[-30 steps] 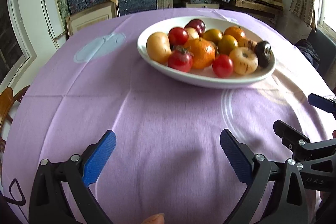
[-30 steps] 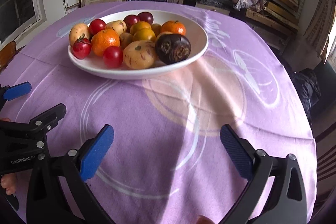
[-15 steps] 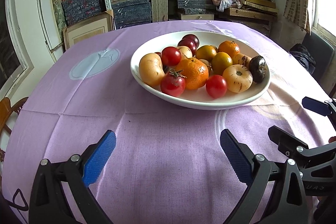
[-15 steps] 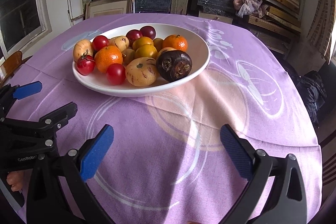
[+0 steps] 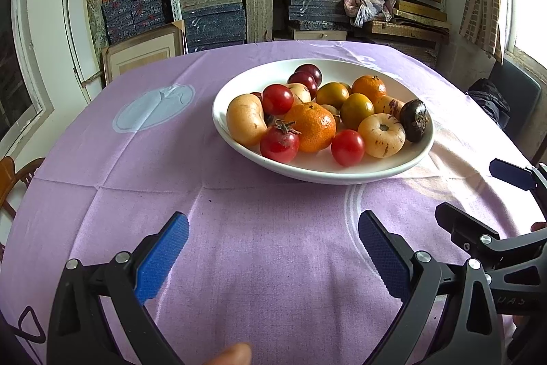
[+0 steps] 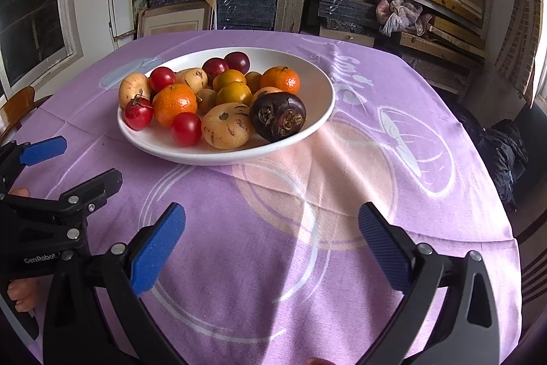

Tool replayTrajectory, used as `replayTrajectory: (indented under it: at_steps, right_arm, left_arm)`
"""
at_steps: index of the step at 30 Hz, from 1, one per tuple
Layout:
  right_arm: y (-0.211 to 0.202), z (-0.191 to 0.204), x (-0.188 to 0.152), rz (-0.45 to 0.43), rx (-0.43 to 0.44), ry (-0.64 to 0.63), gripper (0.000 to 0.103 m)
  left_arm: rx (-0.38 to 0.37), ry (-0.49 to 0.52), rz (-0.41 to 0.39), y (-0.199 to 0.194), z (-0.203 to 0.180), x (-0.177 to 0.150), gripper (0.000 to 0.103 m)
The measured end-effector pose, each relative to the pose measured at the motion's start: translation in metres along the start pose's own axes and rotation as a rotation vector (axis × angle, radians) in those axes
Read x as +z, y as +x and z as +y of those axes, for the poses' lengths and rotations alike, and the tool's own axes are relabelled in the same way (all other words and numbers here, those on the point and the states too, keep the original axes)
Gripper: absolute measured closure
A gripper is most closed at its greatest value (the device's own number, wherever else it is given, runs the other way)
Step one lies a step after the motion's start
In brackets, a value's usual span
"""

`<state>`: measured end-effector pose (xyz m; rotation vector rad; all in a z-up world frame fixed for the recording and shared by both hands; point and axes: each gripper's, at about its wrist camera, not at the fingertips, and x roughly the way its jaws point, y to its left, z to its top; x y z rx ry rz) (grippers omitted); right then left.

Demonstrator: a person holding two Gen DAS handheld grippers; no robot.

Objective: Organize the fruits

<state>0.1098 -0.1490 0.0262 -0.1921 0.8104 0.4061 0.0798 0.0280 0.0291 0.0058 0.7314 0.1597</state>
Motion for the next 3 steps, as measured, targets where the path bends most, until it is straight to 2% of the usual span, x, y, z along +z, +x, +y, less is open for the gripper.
replayTrajectory:
  at_steps: [3]
  right_arm:
    - [-0.0001,0.0004,-0.0004,0.000,0.000,-0.001,0.004]
  left_arm:
    - [0.006,0.004,-0.004,-0.0010,-0.0001,-0.0003,0.003]
